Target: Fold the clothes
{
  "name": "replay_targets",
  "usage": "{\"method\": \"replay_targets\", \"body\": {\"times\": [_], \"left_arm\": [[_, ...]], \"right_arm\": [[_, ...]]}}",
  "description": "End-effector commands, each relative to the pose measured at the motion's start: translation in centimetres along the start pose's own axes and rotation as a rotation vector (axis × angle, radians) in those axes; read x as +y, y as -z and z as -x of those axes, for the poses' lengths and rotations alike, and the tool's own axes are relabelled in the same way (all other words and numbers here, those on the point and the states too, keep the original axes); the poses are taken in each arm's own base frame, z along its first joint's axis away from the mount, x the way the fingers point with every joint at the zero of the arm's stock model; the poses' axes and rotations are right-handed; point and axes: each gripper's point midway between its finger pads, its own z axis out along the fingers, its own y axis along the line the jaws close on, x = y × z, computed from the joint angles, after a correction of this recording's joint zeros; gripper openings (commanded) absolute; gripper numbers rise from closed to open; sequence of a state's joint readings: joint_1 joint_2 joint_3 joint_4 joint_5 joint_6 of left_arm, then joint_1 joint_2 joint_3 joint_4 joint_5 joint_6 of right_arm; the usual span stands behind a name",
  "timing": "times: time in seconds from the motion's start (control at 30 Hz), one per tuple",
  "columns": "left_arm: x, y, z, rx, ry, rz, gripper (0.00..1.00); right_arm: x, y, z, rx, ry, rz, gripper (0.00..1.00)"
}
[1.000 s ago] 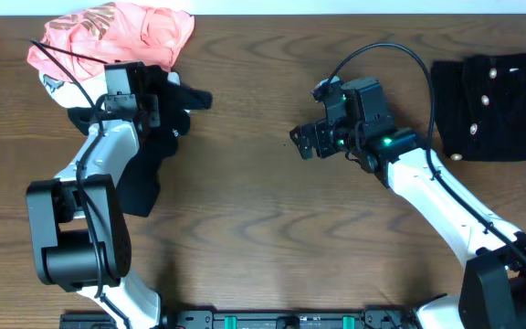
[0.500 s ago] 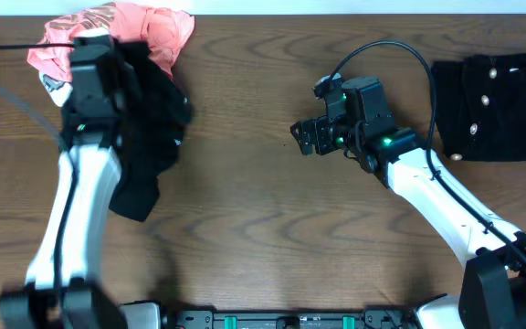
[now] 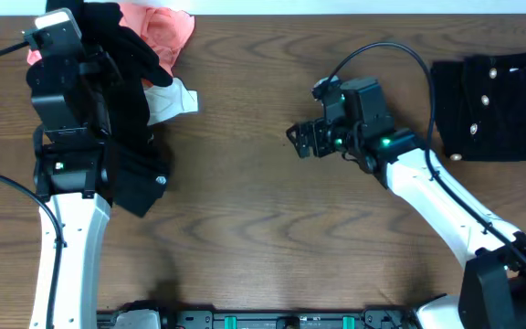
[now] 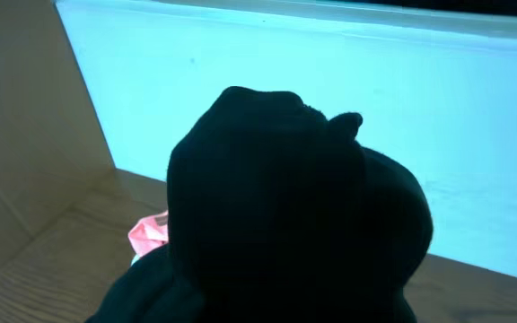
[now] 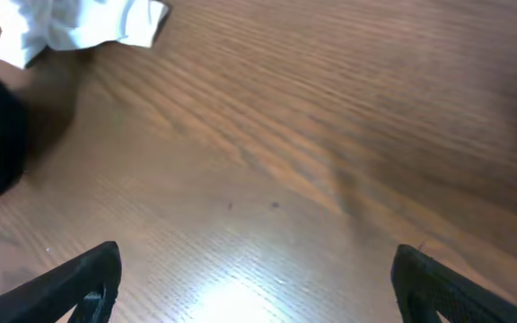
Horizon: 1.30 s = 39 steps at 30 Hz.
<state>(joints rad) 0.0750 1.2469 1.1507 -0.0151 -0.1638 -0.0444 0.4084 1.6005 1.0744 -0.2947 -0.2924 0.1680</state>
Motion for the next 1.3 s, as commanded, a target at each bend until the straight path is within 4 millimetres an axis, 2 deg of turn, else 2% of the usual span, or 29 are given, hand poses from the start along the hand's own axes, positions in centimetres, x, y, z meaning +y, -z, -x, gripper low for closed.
{"method": "replay_targets", "body": {"times": [0.0, 0.17, 0.33, 0.47, 0.6, 0.7, 0.9, 1.03, 1.27], "left_arm": [[-0.8, 1.3, 2.7, -0.065, 0.073, -0.048, 0.06], [-4.5, 3.4, 3.8, -0.063, 0.152, -0.247, 0.06], [-7.7, 6.9, 5.6, -0.102, 0.187, -0.380, 0.06], [-9.3, 10.2, 7.4, -0.154, 0.201, -0.458, 0.06], [-8.7, 12.6, 9.0, -0.214, 0.213, -0.468, 0.06], [-7.5, 12.9, 9.6, -0.242, 0.222, -0.408, 0.06], [-7.4, 12.9, 9.2, -0.227, 0.213, -0.403, 0.06], [-7.4, 12.9, 9.2, -0.226, 0.213, -0.402, 0.06], [-7.4, 12.9, 9.3, -0.227, 0.221, -0.404, 0.06]], "right_arm": [[2.3, 0.0, 0.5, -0.005, 0.014, 0.087, 0.95], [4.9, 0.9, 1.6, -0.045, 0.041, 0.223, 0.95], [6.6, 2.4, 2.8, -0.091, 0.071, 0.297, 0.96], [7.4, 3.4, 3.2, -0.109, 0.084, 0.328, 0.95], [8.2, 4.8, 3.8, -0.140, 0.102, 0.353, 0.96], [8.9, 6.2, 4.4, -0.171, 0.124, 0.370, 0.97], [10.5, 8.8, 5.3, -0.225, 0.160, 0.413, 0.97], [12.1, 9.1, 4.9, -0.222, 0.188, 0.459, 0.97], [17.1, 8.6, 4.0, -0.242, 0.305, 0.524, 0.97]]}}
